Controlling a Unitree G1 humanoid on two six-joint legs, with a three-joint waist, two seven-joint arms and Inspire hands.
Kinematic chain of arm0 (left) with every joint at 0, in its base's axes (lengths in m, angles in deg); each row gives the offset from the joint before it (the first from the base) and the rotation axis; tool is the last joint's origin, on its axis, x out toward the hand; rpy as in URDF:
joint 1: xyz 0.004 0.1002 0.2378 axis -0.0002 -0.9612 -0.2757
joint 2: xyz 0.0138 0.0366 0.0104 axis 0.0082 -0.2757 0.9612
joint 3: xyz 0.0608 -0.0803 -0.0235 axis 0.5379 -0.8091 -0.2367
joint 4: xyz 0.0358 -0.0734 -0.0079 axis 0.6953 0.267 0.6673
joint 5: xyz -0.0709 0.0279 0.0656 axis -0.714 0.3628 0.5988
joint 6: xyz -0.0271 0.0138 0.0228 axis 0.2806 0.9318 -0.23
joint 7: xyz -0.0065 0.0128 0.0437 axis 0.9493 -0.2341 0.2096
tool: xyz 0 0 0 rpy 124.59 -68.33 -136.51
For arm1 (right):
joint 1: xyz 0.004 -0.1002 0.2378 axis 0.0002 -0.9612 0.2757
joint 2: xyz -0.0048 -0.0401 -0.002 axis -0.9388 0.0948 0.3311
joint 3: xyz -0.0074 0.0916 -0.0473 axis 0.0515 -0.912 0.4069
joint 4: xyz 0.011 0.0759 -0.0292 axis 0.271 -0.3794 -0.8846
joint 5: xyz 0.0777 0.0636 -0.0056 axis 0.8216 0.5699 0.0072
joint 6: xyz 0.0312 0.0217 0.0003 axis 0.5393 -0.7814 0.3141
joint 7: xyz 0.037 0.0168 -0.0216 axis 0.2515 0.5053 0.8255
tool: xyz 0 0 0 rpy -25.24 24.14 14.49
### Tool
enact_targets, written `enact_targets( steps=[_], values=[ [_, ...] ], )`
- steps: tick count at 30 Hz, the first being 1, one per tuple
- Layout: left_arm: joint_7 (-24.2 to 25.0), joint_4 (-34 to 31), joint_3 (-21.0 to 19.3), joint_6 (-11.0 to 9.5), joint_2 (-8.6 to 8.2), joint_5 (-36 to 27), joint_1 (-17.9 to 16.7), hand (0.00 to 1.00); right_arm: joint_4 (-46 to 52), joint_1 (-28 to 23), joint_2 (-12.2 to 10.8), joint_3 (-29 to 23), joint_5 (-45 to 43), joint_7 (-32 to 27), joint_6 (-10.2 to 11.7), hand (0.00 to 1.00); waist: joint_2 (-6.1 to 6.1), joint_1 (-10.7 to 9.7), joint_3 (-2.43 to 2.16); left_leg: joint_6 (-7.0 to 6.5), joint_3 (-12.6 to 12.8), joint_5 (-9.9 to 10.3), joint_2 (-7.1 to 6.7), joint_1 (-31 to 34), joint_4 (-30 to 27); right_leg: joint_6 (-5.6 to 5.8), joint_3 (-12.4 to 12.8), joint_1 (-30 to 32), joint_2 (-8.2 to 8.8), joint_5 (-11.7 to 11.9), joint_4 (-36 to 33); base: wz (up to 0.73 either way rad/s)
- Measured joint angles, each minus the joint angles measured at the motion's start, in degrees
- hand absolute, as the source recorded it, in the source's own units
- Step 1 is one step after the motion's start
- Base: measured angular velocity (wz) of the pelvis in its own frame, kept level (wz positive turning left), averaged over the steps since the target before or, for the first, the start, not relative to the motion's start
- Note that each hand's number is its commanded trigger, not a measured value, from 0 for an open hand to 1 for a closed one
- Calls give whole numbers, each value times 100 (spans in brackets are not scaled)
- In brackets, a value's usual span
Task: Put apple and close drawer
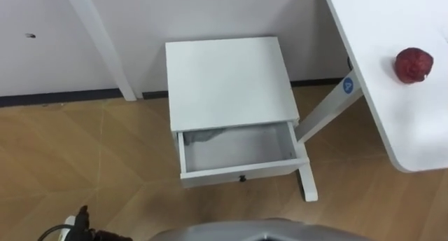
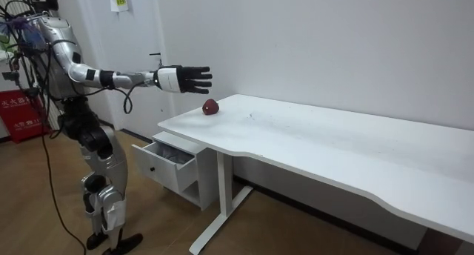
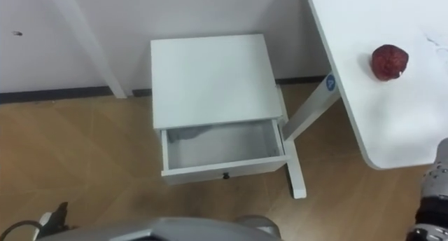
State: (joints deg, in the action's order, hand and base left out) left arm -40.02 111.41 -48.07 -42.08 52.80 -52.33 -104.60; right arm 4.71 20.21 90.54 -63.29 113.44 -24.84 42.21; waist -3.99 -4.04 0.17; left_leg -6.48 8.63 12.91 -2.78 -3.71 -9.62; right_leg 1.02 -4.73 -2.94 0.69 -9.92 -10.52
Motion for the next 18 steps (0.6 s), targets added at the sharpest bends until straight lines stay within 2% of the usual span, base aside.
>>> enact_targets(
  steps=[6,15,18],
  values=[
    [5,-9,39,0,139,9,-31,0,-9,-1,88,364,-205,554,-167,0,-72,138,40,1,3,0,7,-1,-9,0,-5,-2,3,0,0,0],
    [14,7,216,7,198,-43,-91,0,-424,128,122,857,-481,1483,-240,0,-70,187,38,1,-16,0,3,-4,-35,0,-13,-26,26,0,0,1],
    [14,16,253,22,216,-45,-74,0,-737,154,215,1079,-765,1766,-392,0,-72,269,39,1,-10,0,4,0,-59,0,-17,-32,31,0,0,0]
  ],
)
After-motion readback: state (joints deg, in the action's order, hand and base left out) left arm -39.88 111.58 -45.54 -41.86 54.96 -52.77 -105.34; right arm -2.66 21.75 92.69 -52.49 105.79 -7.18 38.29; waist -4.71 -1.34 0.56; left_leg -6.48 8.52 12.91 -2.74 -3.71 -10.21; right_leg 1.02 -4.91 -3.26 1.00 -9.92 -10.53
